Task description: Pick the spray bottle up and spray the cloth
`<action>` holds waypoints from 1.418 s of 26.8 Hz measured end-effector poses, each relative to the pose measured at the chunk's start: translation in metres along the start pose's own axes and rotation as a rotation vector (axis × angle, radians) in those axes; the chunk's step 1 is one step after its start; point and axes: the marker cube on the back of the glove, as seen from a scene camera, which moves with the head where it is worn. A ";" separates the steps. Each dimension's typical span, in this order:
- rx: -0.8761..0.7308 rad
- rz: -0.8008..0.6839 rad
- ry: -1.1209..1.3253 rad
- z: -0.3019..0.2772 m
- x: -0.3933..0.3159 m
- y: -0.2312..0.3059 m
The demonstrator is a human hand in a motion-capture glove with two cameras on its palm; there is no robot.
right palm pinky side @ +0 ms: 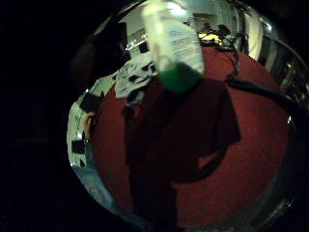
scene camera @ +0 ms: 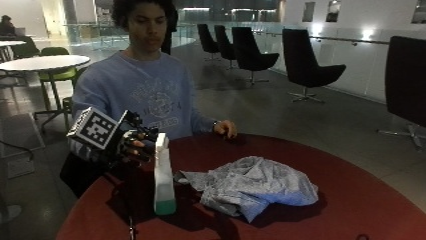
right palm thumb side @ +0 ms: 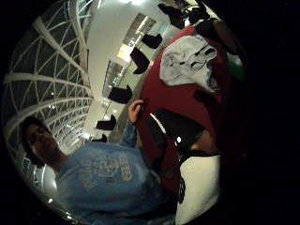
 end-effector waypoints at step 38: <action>0.199 0.329 -0.220 0.056 0.081 -0.100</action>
